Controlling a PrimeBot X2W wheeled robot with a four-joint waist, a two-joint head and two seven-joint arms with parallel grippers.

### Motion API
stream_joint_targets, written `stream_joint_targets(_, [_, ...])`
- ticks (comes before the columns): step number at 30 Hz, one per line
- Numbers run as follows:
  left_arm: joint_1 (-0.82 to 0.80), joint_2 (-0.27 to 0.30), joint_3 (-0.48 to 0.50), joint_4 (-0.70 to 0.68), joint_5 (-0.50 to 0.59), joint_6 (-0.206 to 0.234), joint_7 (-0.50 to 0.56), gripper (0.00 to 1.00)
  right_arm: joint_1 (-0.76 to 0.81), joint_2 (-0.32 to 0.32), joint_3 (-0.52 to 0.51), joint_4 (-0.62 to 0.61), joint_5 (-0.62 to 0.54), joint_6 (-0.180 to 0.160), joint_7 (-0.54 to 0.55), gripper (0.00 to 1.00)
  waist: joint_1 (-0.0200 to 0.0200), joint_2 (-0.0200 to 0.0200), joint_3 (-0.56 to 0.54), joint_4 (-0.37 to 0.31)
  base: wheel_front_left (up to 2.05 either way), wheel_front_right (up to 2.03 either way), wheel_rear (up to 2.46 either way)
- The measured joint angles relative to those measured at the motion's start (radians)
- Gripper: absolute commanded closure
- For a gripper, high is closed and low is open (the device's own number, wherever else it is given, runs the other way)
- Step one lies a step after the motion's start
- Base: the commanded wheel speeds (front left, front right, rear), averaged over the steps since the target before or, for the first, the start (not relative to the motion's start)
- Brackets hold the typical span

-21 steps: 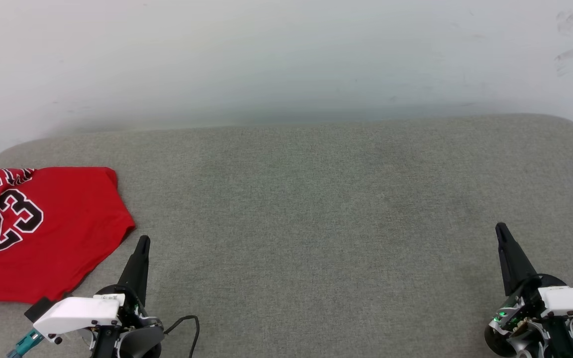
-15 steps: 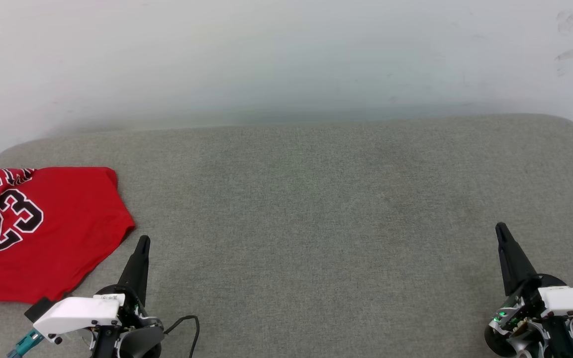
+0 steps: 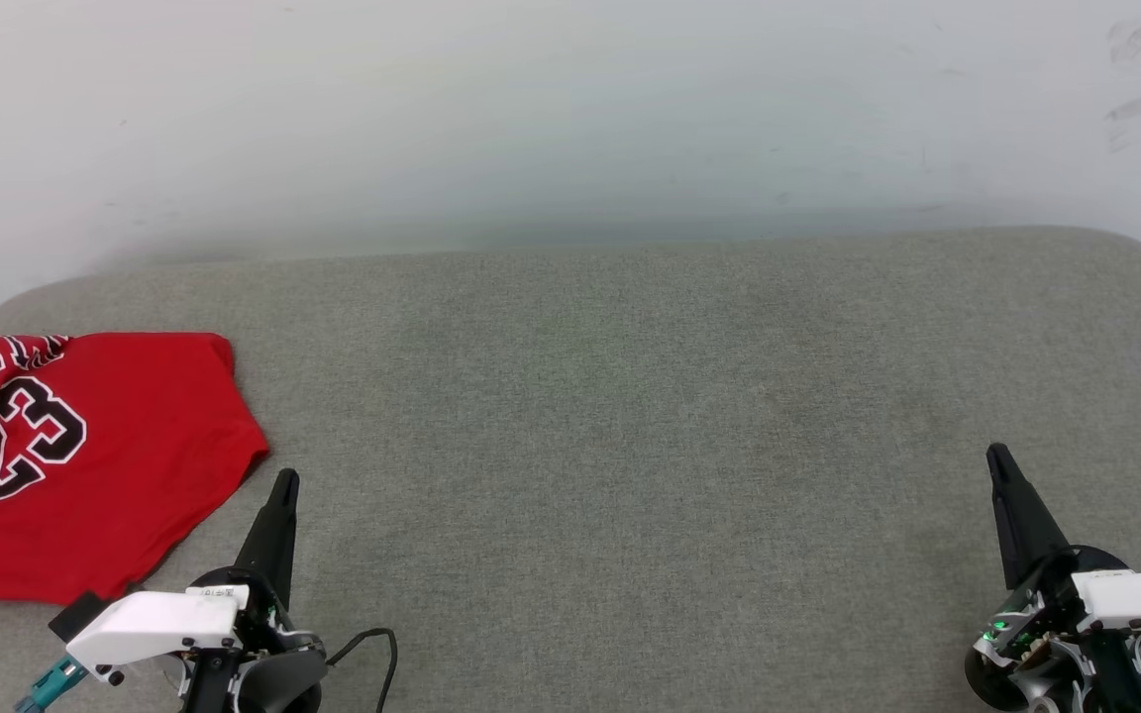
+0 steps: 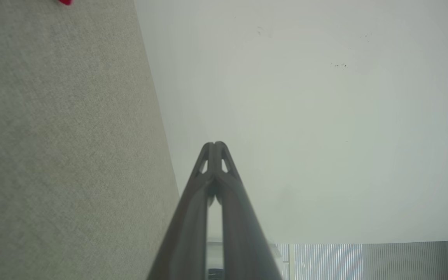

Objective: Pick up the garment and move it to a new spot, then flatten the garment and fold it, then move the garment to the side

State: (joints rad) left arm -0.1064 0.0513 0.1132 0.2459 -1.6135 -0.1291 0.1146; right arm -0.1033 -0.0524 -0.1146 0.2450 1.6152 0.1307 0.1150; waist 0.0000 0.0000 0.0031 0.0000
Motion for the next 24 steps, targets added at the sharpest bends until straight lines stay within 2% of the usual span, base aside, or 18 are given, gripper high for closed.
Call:
stream_joint_targets(13, [0.0, 0.0, 0.0, 0.0, 0.0, 0.0, 0.0, 1.0, 0.0, 0.0, 0.0, 0.0, 0.0, 0.0, 0.0, 1.0, 0.0, 0.0, 0.0, 0.0, 0.0, 0.0, 0.0])
stream_joint_targets(14, [0.0, 0.0, -0.001, 0.0, 0.0, 0.0, 0.0, 0.0, 0.0, 0.0, 0.0, 0.0, 0.0, 0.0, 0.0, 0.0, 0.0, 0.0, 0.0, 0.0, 0.0, 0.0, 0.0])
stream_joint_targets(24, [0.041, -0.004, -0.009, 0.022, 0.022, 0.001, -0.031, 0.0, 0.043, 0.0, 0.017, 0.021, -0.014, -0.002, -0.028, 0.0, 0.0, 0.0, 0.001, -0.001, 0.0, 0.0, 0.0])
